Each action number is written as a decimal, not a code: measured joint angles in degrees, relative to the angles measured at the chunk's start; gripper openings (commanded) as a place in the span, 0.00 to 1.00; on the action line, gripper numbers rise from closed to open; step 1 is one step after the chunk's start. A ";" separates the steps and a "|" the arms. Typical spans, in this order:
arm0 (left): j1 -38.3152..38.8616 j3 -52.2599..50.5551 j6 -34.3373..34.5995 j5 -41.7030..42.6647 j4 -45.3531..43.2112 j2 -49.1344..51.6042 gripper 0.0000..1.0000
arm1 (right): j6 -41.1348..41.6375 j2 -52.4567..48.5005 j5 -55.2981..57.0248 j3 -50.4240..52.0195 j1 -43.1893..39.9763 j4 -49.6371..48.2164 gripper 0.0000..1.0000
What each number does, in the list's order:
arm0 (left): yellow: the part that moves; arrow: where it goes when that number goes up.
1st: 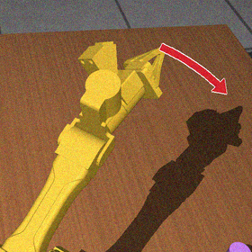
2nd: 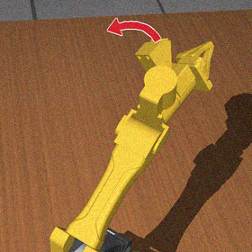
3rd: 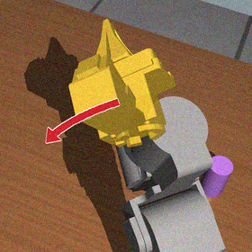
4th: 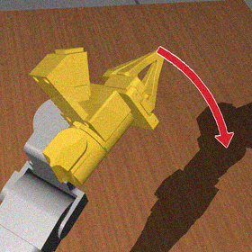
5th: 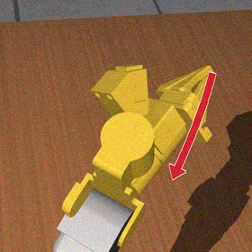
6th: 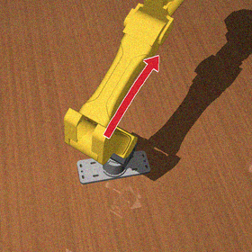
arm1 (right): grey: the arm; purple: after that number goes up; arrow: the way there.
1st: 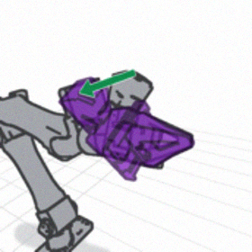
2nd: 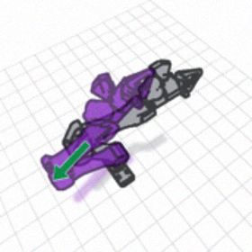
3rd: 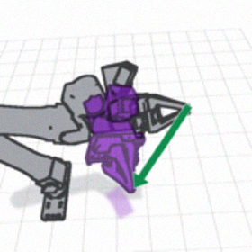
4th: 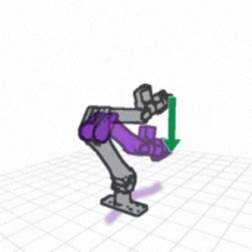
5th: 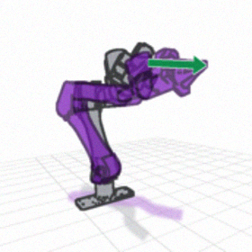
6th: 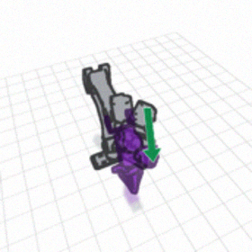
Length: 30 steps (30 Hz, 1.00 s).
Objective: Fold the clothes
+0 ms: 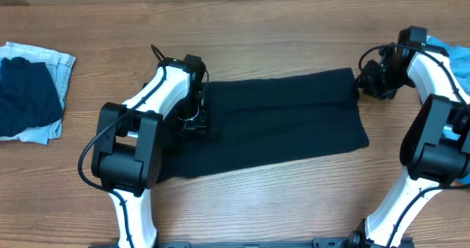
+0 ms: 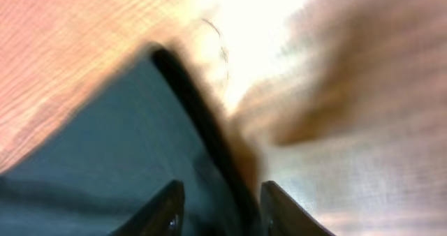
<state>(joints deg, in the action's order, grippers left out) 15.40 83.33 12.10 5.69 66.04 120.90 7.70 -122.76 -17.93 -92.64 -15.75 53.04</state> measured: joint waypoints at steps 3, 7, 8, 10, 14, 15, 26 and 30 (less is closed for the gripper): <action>0.00 0.00 0.00 0.11 0.33 0.00 0.55 | 0.20 0.00 -3.23 -1.03 0.09 -3.89 0.04; 0.00 -0.28 0.00 0.13 1.44 0.00 0.54 | -0.11 0.00 -4.74 -1.16 1.75 -5.99 0.04; 0.00 -0.37 0.00 0.13 1.62 0.00 0.54 | -0.07 0.00 -4.42 -1.14 2.99 -6.75 0.04; 0.00 -0.44 0.00 0.13 1.95 0.00 0.54 | -0.07 0.00 -2.54 -1.14 5.81 -7.56 0.04; 0.00 -1.01 0.00 0.17 3.85 0.13 0.54 | 0.31 -0.13 0.52 -1.14 9.92 -7.56 0.04; 0.00 -1.11 0.00 0.17 3.98 0.13 0.54 | 0.85 -0.44 1.22 -1.14 10.29 -7.65 0.04; 0.00 -1.25 0.00 0.59 4.26 0.13 0.54 | 4.20 -4.94 5.84 -1.31 9.57 -9.03 0.04; -0.02 -1.33 0.00 0.76 5.20 0.26 0.54 | 4.26 -5.46 9.68 -1.31 9.64 -14.27 0.04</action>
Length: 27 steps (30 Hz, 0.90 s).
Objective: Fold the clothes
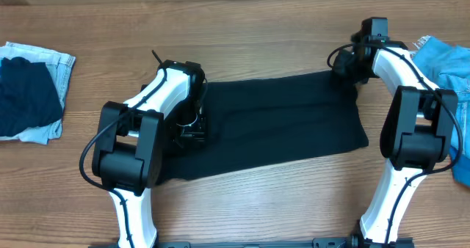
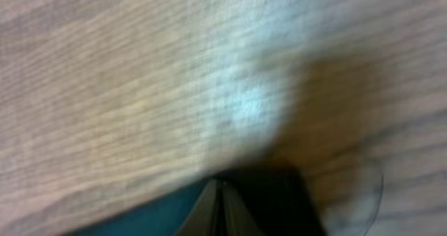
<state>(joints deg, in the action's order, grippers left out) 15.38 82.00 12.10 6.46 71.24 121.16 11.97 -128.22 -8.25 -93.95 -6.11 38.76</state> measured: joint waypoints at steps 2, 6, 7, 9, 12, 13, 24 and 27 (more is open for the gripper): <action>0.00 -0.04 0.00 0.04 0.85 0.15 0.54 | 0.04 -0.37 2.75 0.00 0.04 -3.02 0.04; 0.02 -0.26 0.00 0.02 1.49 0.46 0.43 | -0.02 -0.81 5.25 -0.02 0.11 -5.79 0.04; 0.00 -0.28 0.13 0.02 1.42 0.48 0.44 | -0.04 -0.81 5.46 -0.26 0.09 -5.18 0.04; -0.04 -0.28 -0.02 -0.04 0.92 0.48 0.44 | -0.46 -0.85 5.77 -2.21 0.09 -2.01 0.04; -0.04 -0.13 0.00 -0.02 0.52 0.48 0.45 | -1.05 -0.66 5.64 -7.37 0.11 5.09 0.04; -0.04 -0.04 -0.02 -0.02 0.48 0.48 0.47 | -1.09 -0.39 5.44 -9.11 0.09 7.96 0.04; -0.02 2.05 -0.09 0.22 -0.13 0.79 0.50 | 2.38 3.82 0.90 -5.57 0.09 21.55 0.04; -0.02 2.05 -0.09 0.22 -0.13 0.79 0.50 | 2.95 3.82 -1.11 -0.94 0.11 18.56 0.04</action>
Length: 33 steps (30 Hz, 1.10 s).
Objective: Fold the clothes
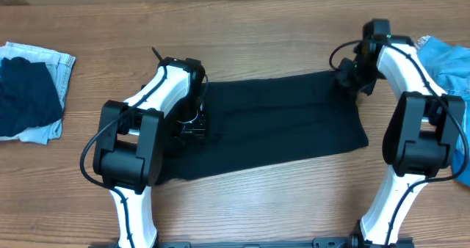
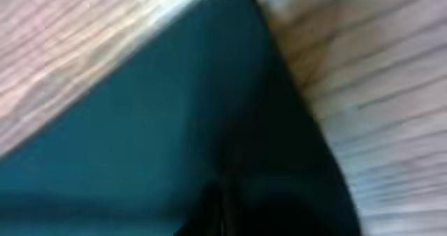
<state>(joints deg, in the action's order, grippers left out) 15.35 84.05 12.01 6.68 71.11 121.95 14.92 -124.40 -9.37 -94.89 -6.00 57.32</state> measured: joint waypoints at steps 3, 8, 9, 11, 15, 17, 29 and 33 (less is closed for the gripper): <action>-0.02 0.00 0.00 0.02 0.07 0.00 0.50 | 0.46 0.02 -0.76 5.07 0.00 -7.48 0.04; -0.02 0.02 0.00 0.02 2.38 0.00 0.47 | 1.53 1.99 -1.16 10.32 -0.13 -18.56 0.04; 0.00 0.02 0.00 0.00 2.86 0.00 0.47 | 1.68 2.12 -0.94 10.82 -0.13 -19.91 0.04; 0.00 0.02 0.00 0.00 3.54 0.00 0.46 | 2.03 2.23 0.37 11.19 0.00 -21.53 0.05; 0.00 0.02 0.02 0.02 4.15 0.00 0.45 | 2.45 2.23 3.93 11.30 0.42 -23.30 0.06; -0.02 0.02 0.02 0.02 4.39 0.00 0.45 | 2.71 2.23 5.99 11.30 0.42 -23.71 0.06; -4.55 2.21 -0.37 0.07 4.15 0.20 0.43 | 4.07 2.23 3.21 11.30 -7.08 -22.88 0.05; -4.74 11.89 -1.22 0.72 5.07 0.42 0.54 | 3.93 2.23 3.10 11.26 -7.08 -22.29 0.05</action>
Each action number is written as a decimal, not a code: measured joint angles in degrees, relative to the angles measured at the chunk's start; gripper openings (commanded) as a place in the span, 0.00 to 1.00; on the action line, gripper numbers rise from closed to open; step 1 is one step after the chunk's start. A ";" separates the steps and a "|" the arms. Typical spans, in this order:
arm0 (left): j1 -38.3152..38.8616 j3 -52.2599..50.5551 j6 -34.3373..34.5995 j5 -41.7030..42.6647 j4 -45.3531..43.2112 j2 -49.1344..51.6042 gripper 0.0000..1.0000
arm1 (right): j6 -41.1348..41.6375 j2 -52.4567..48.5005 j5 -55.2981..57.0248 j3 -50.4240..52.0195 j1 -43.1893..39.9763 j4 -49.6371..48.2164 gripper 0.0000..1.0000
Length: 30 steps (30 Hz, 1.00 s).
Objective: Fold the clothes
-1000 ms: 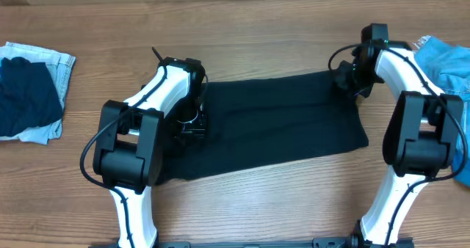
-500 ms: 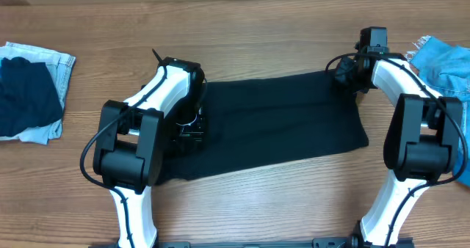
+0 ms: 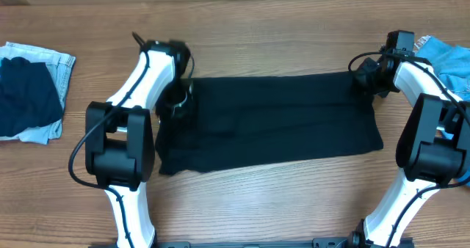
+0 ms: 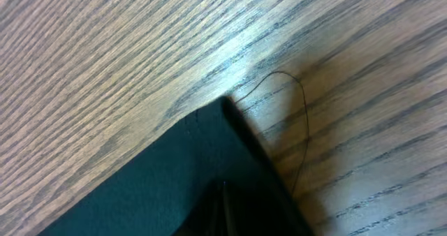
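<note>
A black cloth (image 3: 272, 119) lies spread flat across the middle of the wooden table (image 3: 257, 28), its far edge drawn straight. My left gripper (image 3: 178, 101) sits at the cloth's far left corner and appears shut on it, though its jaws are hard to make out from above. My right gripper (image 3: 365, 78) is at the far right corner. In the right wrist view the right gripper (image 4: 223, 194) is shut, pinching the black cloth (image 4: 154, 194) just behind its pointed corner.
A light blue denim piece with a dark navy garment on top (image 3: 29, 90) lies at the far left. A bright blue garment (image 3: 449, 57) lies at the right edge behind my right arm. A loose thread (image 4: 302, 117) curls on the wood by the cloth's corner.
Both grippers moved outward. The left went up and left, the right went right. The cloth's right edge shifted right, and its far edge now runs straight.
The right gripper was open at the cloth's far right corner while the left rested on the left part. It was then shut just past the corner, then shut on the cloth. The cloth now lies stretched wider between both grippers.
</note>
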<state>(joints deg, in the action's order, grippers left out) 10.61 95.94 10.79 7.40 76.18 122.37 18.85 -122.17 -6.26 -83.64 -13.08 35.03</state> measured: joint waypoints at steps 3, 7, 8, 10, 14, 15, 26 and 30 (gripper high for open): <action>0.09 3.96 -0.63 0.76 -3.87 0.00 0.58 | -0.04 0.00 -0.11 -0.04 0.00 0.20 0.05; 0.15 3.41 -0.33 1.01 -10.03 0.02 0.15 | -0.04 0.00 -0.17 -0.04 0.00 0.35 0.05; 0.15 3.23 -0.11 1.03 -10.62 0.07 0.08 | -0.02 0.00 -0.17 -0.07 0.00 0.35 0.05; 0.17 0.81 -0.04 1.25 -15.56 0.17 0.04 | -0.04 0.00 -0.17 -0.09 0.00 0.42 0.05; 1.01 -4.44 0.22 1.62 -18.12 0.68 0.04 | -0.04 0.00 -0.22 -0.09 0.00 0.44 0.05; 1.44 -5.53 0.17 1.55 -18.80 0.68 0.04 | -0.02 0.00 -0.22 -0.09 0.00 0.46 0.05; -2.91 -12.48 5.38 3.89 -18.86 -1.77 0.04 | -0.42 0.00 -0.66 -0.22 0.00 0.28 0.07; -7.98 -13.27 6.05 6.62 -15.96 -1.77 0.04 | -0.72 -0.02 -2.36 -0.15 0.46 -1.22 0.08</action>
<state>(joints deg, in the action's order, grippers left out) 2.63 82.67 16.84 14.02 60.23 120.60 18.13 -122.19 -8.62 -83.79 -12.62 33.80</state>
